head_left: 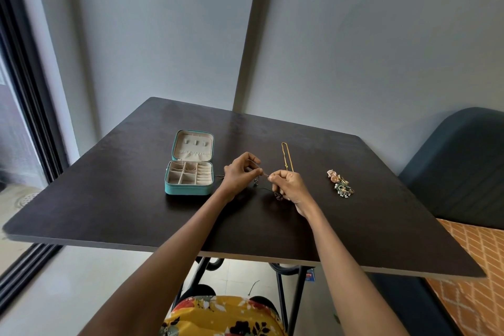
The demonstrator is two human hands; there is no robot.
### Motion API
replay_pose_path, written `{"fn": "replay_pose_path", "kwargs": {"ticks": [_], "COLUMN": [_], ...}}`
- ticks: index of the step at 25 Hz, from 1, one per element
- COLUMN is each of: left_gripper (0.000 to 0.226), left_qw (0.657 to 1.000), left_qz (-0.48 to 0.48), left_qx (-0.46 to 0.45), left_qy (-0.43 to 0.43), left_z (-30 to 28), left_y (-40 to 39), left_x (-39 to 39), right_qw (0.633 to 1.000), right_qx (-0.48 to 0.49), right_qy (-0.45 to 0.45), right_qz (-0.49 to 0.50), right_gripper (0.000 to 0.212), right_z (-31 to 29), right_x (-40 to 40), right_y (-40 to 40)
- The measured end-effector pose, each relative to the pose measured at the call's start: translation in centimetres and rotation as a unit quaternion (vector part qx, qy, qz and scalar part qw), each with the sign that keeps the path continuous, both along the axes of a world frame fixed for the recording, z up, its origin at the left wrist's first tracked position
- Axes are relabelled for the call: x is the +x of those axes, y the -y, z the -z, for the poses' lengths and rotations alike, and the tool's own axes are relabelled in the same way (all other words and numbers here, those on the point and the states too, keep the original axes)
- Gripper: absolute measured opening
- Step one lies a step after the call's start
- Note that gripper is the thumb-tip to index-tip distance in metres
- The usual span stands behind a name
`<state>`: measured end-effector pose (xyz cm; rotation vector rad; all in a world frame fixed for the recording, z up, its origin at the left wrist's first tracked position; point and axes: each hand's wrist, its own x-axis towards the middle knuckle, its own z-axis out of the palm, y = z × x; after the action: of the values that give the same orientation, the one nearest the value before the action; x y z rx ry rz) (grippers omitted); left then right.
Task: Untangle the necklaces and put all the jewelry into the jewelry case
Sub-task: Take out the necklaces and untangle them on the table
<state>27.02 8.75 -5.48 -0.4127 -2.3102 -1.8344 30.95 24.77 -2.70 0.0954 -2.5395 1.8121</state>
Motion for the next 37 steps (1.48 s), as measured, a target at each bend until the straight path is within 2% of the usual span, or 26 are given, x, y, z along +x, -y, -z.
{"fn": "replay_pose_path", "kwargs": {"ticks": [10,14,17,20,28,37], "left_gripper": [0.014,0.016,0.005,0.017,0.009,0.006], "left_qw": [0.999,0.999,0.996,0.985,0.984,0.975], "left_qz": [-0.029,-0.035,-0.009,-0.009,-0.019,-0.019], "left_qx": [0.034,-0.017,-0.093,-0.168,-0.176,-0.217], "left_qy": [0.004,-0.003,-0.018,-0.021,-0.03,-0.041], "left_z": [0.3,0.2,-0.4,-0.9,-1.0,-1.1], "left_y": [0.0,0.0,-0.2,-0.5,-0.5,-0.5], "left_x": [-0.5,-0.4,0.1,0.5,0.7,0.7], "right_qw": [1.0,1.0,1.0,1.0,1.0,0.999], "right_qx": [0.012,0.0,0.006,0.007,0.02,0.031], "right_qy": [0.002,0.008,0.003,0.002,-0.008,-0.014], "right_qz": [-0.007,0.004,-0.001,0.002,0.006,0.013], "right_gripper": [0.02,0.019,0.021,0.021,0.011,0.011], "right_z": [-0.1,0.0,0.0,0.0,0.2,0.2], "right_x": [0.0,-0.1,0.0,-0.2,-0.1,0.0], "right_y": [0.1,0.1,0.0,-0.1,0.0,0.0]}}
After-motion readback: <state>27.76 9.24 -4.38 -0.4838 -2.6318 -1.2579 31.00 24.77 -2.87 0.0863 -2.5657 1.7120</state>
